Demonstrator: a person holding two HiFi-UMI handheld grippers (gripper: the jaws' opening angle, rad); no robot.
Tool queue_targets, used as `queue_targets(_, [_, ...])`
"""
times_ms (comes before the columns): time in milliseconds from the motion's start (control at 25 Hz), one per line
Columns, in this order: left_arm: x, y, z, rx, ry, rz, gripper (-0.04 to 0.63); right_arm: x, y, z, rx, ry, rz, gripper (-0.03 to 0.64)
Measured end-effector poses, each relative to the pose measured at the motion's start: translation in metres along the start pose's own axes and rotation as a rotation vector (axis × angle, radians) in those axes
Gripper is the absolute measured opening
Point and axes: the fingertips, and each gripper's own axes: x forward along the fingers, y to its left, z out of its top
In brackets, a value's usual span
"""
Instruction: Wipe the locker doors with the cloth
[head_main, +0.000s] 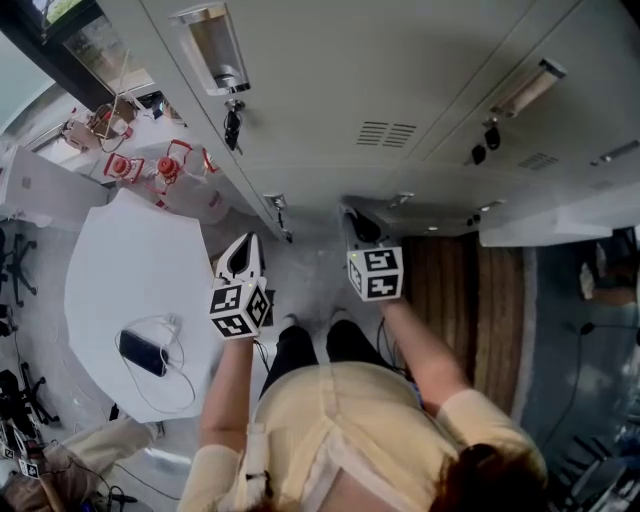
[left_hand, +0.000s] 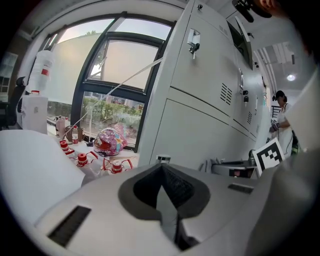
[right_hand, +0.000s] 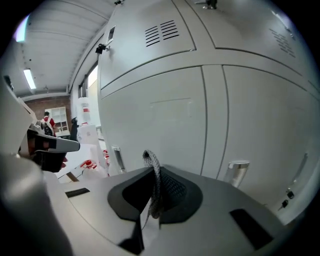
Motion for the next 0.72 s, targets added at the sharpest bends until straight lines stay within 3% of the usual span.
queue_targets(440, [-0.023, 0.046, -0.016, -0.047, -0.016, 0.087, 0.002, 0.048, 0.084, -0.012, -0.052, 0.045, 0.151, 0.020])
queue_targets(720, [-0.025, 0.063, -0.026, -0.057, -0.014, 0.116, 0.002, 0.075, 0.116, -0.024, -0.104, 0.051, 0.200, 0.020])
